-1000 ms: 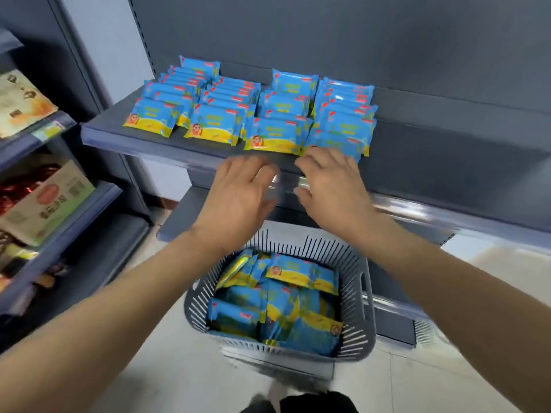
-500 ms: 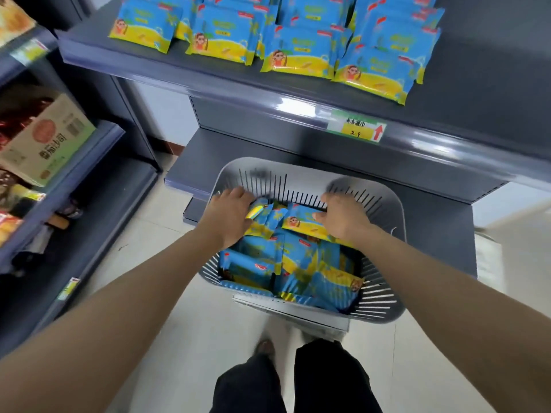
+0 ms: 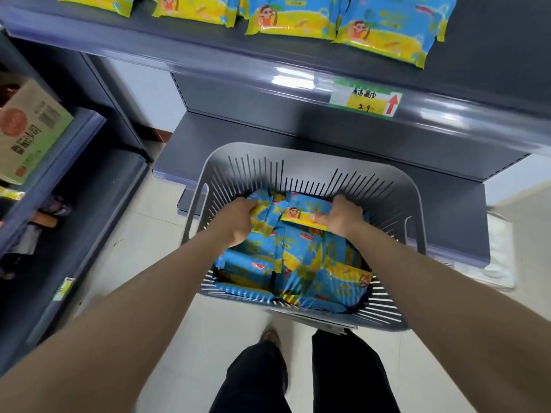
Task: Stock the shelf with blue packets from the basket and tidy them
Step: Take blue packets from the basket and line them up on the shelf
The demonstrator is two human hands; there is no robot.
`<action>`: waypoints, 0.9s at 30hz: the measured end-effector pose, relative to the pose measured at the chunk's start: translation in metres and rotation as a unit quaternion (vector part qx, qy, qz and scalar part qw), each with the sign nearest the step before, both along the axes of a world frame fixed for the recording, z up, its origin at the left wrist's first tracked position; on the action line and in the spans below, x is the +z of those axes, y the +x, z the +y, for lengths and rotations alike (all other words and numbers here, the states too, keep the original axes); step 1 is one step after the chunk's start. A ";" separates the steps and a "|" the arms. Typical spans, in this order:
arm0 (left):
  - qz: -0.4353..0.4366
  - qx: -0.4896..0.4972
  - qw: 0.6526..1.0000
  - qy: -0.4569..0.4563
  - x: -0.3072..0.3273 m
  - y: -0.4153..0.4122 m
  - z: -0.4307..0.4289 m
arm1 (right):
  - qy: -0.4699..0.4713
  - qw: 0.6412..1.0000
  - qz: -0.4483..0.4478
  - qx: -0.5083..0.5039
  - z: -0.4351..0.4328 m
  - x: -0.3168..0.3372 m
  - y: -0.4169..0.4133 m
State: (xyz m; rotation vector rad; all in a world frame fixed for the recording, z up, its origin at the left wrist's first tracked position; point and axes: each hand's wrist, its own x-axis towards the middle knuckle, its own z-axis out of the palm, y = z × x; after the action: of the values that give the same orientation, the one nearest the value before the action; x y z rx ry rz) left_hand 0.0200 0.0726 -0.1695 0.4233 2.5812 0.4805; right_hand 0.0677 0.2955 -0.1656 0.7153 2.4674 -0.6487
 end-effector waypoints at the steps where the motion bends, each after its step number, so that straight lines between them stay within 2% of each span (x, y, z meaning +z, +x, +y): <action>1: 0.011 0.013 1.000 0.012 -0.002 -0.002 0.000 | 0.001 1.000 -0.009 -0.003 -0.001 0.000 -0.002; 5: 0.025 0.039 0.998 0.051 -0.005 -0.014 0.001 | -0.014 0.999 -0.024 -0.027 -0.004 0.002 -0.009; 8: -0.022 0.035 0.996 0.084 -0.006 -0.023 0.001 | -0.097 0.992 -0.006 -0.079 -0.004 0.001 -0.006; 10: -0.063 -0.012 0.994 0.092 -0.008 -0.027 0.002 | -0.107 0.992 0.001 -0.066 -0.001 0.003 -0.004; 14: -0.036 -0.138 0.990 -0.014 -0.001 -0.033 0.010 | -0.105 0.994 0.015 -0.032 0.010 0.017 -0.002; 17: -0.047 -0.102 0.993 -0.033 0.001 -0.040 0.007 | -0.099 0.995 0.016 -0.001 0.015 0.033 0.000; 21: -0.137 -0.069 0.987 -0.042 -0.004 -0.043 0.002 | -0.064 0.995 0.037 0.063 0.014 0.053 0.002; 27: -0.165 -0.034 0.985 -0.046 -0.006 -0.050 0.002 | -0.022 0.989 0.093 0.115 0.012 0.077 0.000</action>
State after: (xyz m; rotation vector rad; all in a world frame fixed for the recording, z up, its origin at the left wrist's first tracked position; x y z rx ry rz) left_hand -0.0303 0.0744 -0.1759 0.3655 2.2503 0.3715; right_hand 0.0681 0.3071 -0.0882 0.3599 2.6437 -0.7052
